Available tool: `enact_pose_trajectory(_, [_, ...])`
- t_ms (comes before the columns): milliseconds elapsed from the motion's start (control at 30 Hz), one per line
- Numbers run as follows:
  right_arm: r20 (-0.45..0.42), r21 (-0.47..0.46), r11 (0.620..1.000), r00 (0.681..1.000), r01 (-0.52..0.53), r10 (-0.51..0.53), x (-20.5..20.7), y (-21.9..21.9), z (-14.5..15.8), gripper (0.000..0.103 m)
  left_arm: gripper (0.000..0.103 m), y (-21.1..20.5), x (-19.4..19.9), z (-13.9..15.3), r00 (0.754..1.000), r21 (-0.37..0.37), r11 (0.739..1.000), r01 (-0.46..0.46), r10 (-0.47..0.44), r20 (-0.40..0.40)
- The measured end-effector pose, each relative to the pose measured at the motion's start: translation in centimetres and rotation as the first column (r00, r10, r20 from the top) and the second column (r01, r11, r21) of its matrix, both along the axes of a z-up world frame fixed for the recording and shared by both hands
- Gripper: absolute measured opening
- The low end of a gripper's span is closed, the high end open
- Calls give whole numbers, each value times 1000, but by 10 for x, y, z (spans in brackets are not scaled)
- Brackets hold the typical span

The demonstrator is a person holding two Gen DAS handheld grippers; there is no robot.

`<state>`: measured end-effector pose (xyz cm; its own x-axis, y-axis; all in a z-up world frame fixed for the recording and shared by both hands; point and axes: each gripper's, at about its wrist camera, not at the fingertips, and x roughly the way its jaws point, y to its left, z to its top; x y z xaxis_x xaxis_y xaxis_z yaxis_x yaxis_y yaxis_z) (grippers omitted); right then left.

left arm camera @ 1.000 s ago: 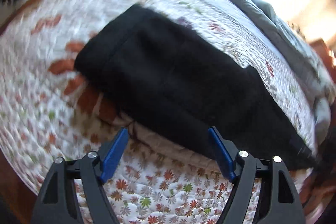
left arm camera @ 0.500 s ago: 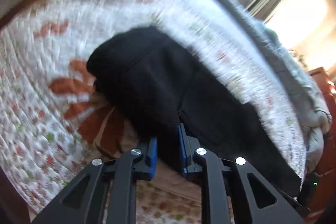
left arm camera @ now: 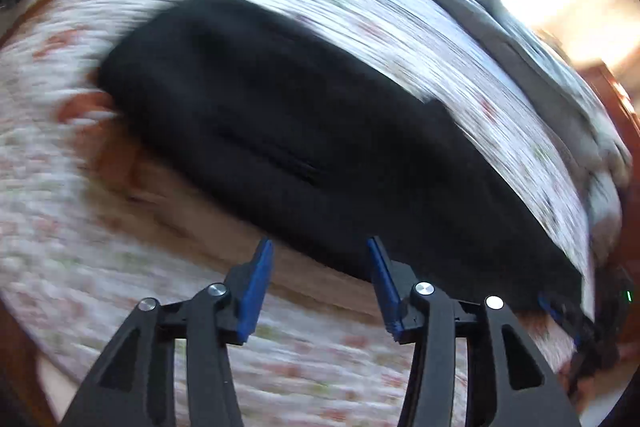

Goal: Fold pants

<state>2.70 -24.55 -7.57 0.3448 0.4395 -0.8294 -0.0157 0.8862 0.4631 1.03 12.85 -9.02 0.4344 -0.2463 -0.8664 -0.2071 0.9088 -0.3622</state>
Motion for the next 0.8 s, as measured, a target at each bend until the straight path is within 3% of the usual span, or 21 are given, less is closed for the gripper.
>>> enact_pose_trajectory(133, [-10,-25,981,981,194,-195,-20,-87,2,51,49,-72,28,-5,987,-33,987,160,-160,14])
enact_pose_trajectory(300, [-43,-76,909,909,410,-414,-30,-196,2,53,49,-142,58,-11,958,-35,957,288,-287,15])
enact_pose_trajectory(400, [-55,-99,867,868,488,-494,-33,-245,-2,54,49,-165,67,-23,947,-7,947,320,-320,-11])
enact_pose_trajectory(567, [-80,-18,840,837,542,-542,-29,-293,-17,53,56,-173,74,-32,951,13,951,309,-309,-8])
enact_pose_trajectory(700, [-35,24,845,845,535,-534,-14,-301,-9,36,57,-176,74,-31,949,33,948,315,-315,-7])
enact_pose_trajectory(767, [-18,14,851,851,525,-525,-5,-300,-5,23,60,-179,74,-31,949,44,948,315,-316,-6])
enact_pose_trajectory(800, [-15,4,858,858,513,-513,0,-300,-4,8,61,-181,75,-31,949,49,948,314,-315,-6])
